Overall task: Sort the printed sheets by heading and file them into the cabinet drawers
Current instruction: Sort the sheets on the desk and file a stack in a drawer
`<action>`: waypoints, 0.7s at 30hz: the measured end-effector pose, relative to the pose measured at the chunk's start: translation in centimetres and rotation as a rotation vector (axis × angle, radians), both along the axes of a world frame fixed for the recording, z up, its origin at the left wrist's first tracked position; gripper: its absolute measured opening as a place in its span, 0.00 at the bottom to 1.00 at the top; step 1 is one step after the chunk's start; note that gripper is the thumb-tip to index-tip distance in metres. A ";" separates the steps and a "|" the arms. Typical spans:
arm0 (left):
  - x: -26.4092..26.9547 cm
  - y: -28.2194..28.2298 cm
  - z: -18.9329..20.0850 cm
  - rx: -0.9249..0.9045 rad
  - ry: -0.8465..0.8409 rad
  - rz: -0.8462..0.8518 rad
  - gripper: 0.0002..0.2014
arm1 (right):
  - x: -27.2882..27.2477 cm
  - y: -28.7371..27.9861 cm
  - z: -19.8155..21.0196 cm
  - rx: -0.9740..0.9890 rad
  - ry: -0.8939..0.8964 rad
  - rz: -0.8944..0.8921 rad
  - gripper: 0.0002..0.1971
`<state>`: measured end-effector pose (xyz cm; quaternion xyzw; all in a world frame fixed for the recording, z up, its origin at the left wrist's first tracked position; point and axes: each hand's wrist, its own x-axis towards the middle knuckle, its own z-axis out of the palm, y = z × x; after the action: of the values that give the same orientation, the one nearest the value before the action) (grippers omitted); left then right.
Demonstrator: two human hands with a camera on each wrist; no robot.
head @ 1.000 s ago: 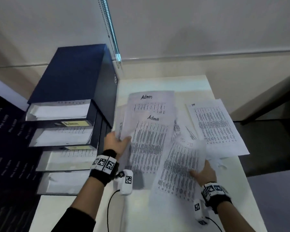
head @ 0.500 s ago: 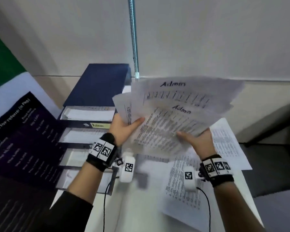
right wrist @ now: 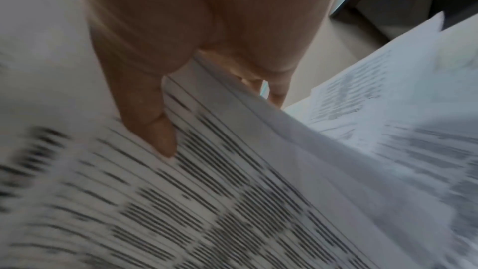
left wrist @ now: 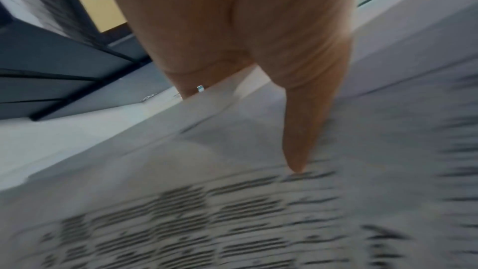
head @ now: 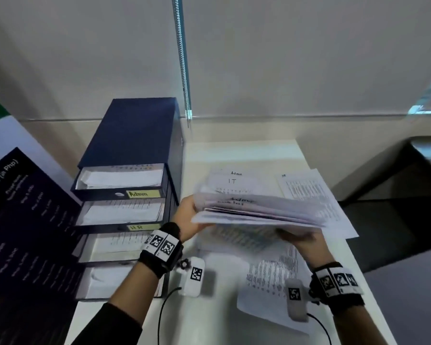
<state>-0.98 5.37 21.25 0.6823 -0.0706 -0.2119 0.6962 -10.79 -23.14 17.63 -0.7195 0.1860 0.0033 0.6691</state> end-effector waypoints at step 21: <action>-0.2 -3.4 -2.5 0.199 -0.143 0.030 0.20 | -0.5 0.2 -1.2 0.042 -0.014 -0.128 0.23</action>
<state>-1.23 1.99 18.78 0.7623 -0.0883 -0.1582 0.6213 -11.31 -22.91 16.38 -0.6921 0.2268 -0.0403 0.6841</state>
